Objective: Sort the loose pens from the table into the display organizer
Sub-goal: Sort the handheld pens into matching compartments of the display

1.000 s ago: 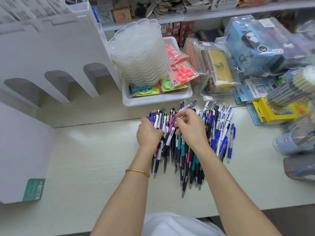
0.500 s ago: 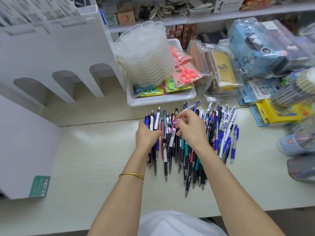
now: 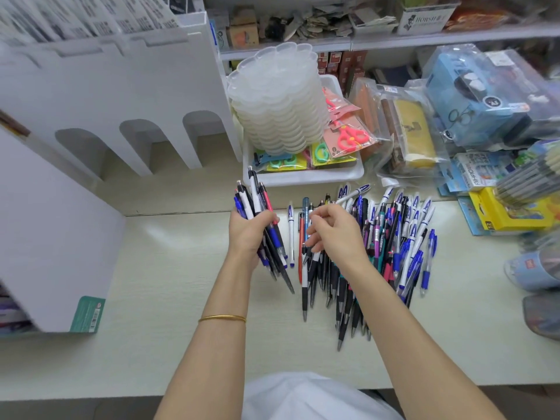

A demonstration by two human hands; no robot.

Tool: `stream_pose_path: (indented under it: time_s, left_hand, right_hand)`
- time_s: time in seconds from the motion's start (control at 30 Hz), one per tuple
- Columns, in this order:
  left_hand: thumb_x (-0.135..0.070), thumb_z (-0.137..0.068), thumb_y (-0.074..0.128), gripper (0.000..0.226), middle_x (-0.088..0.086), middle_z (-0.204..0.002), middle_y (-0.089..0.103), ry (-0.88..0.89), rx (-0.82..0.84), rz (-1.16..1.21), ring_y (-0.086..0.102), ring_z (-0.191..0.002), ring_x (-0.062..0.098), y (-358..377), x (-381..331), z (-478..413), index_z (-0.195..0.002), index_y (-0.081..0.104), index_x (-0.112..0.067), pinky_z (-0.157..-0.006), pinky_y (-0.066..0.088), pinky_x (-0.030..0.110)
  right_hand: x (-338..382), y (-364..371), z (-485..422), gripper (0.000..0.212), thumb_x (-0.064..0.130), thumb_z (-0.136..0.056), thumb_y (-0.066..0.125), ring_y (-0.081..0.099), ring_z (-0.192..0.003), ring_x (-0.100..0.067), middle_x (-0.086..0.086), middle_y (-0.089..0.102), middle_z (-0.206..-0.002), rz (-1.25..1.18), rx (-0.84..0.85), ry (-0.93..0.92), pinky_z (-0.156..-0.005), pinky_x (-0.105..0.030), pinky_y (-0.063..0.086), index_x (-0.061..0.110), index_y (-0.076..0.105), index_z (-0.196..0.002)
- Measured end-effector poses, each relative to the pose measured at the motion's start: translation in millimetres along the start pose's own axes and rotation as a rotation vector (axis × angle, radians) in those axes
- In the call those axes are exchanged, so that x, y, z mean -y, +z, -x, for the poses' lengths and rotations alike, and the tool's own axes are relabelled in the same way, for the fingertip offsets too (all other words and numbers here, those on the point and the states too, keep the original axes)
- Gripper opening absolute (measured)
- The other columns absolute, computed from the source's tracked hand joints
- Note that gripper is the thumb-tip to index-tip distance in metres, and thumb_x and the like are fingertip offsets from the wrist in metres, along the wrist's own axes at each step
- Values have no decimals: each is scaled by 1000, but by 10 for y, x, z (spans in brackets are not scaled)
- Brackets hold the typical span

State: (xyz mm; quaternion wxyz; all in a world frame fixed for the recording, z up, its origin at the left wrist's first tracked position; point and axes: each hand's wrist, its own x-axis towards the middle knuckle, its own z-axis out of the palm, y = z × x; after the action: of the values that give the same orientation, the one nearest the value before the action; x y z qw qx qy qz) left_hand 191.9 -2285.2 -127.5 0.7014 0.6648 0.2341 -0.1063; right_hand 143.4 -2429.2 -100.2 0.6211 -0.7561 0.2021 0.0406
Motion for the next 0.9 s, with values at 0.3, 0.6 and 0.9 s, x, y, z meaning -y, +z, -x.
stream_pose_path:
  time_s: [0.3, 0.6, 0.9]
  left_hand:
    - [2, -69, 72, 44, -2, -80, 59, 360, -12, 221, 60, -64, 9, 120, -622, 256, -103, 50, -16, -66, 57, 31]
    - [11, -78, 71, 53, -6, -90, 61, 555, 186, 137, 64, -82, 7, 137, -583, 473, -107, 50, -27, -76, 55, 27]
    - [7, -70, 73, 64, 10, -102, 71, 425, 247, 198, 70, -94, 20, 3, -528, 495, -129, 48, 2, -77, 57, 28]
  right_hand:
    - [123, 475, 220, 28, 35, -101, 43, 64, -99, -26, -9, 66, -102, -740, -7, 440, -85, -44, 54, 15, 61, -95]
    - [348, 596, 12, 41, 41, -97, 48, 69, -94, -22, -10, 72, -105, -1041, 77, 455, -74, -32, 55, 10, 65, -116]
    - [370, 696, -7, 24, 31, -94, 54, 71, -82, -17, -6, 74, -96, -832, 54, 329, -62, -27, 54, 16, 70, -106]
